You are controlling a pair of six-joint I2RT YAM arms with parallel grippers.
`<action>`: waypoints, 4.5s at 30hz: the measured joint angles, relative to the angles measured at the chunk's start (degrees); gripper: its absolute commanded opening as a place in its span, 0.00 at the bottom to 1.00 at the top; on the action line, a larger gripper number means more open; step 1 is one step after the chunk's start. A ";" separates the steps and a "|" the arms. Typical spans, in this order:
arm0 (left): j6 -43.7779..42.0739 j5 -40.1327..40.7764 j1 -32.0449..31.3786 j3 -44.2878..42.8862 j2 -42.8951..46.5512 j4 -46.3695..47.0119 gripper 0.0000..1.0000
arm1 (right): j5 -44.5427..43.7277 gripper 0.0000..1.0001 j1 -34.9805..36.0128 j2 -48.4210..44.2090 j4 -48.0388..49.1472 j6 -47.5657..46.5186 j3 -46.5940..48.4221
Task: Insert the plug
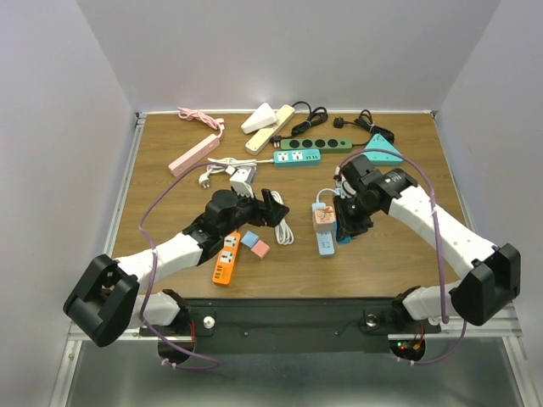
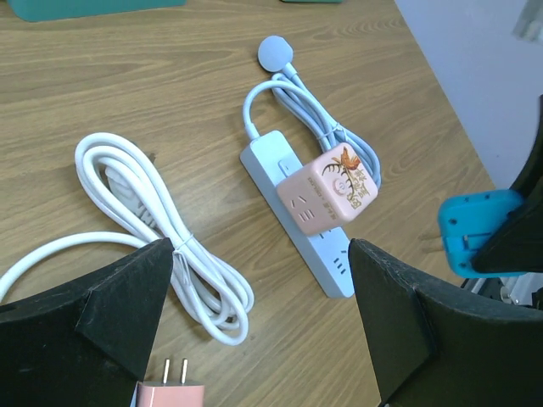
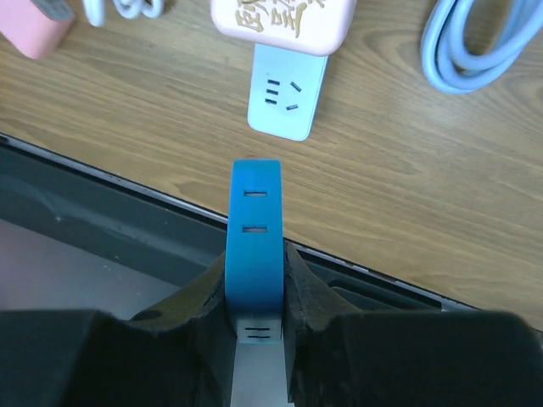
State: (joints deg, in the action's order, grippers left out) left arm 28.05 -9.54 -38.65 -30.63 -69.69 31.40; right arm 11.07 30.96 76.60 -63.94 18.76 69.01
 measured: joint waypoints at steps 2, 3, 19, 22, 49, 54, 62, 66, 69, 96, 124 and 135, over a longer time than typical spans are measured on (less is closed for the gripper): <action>-0.39 -0.17 0.17 0.00 0.00 0.00 0.95 | 0.39 0.00 0.24 1.49 0.28 -0.02 -1.05; -0.61 -0.26 0.17 0.00 0.00 0.00 0.95 | 0.57 0.00 0.28 2.23 0.55 -0.02 -1.42; -3.23 0.66 0.17 -0.02 0.00 -1.57 0.95 | 1.27 0.00 0.98 12.83 6.16 -1.33 -3.45; -3.65 0.85 0.17 -0.02 0.00 -2.05 0.95 | 1.29 0.00 1.05 13.70 6.27 -1.42 -3.45; -4.90 1.81 0.17 -0.02 1.60 -3.43 0.95 | -2.95 0.00 2.80 16.13 6.97 -0.55 -2.19; -4.87 1.88 0.17 -0.02 1.62 -3.50 0.95 | -2.91 0.00 3.48 16.17 7.15 -0.22 -2.05; -4.87 1.88 0.20 -0.02 1.62 -3.67 0.95 | -3.39 0.00 4.20 16.76 7.13 0.33 -1.64; -4.87 1.90 0.20 -0.02 1.62 -3.87 0.95 | -4.04 0.00 4.68 16.79 6.10 0.52 -0.63; -4.87 1.90 0.20 -0.02 1.62 -3.87 0.95 | -5.22 0.00 4.76 16.79 5.01 0.70 1.09; -4.87 1.88 0.26 -0.02 1.62 -3.85 0.95 | -4.79 0.00 6.29 16.76 2.54 3.15 -0.17; -4.87 1.88 0.26 -0.02 2.91 -3.93 0.95 | -5.49 0.00 6.29 17.55 4.74 3.52 -0.17; -4.87 1.88 0.26 -0.02 2.91 -3.98 0.95 | -5.75 0.00 6.29 17.64 4.87 3.52 -0.17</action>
State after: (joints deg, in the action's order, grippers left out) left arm 23.18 -7.66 -38.39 -30.65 -66.78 27.42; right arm 5.32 37.26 94.24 -59.07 22.28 68.84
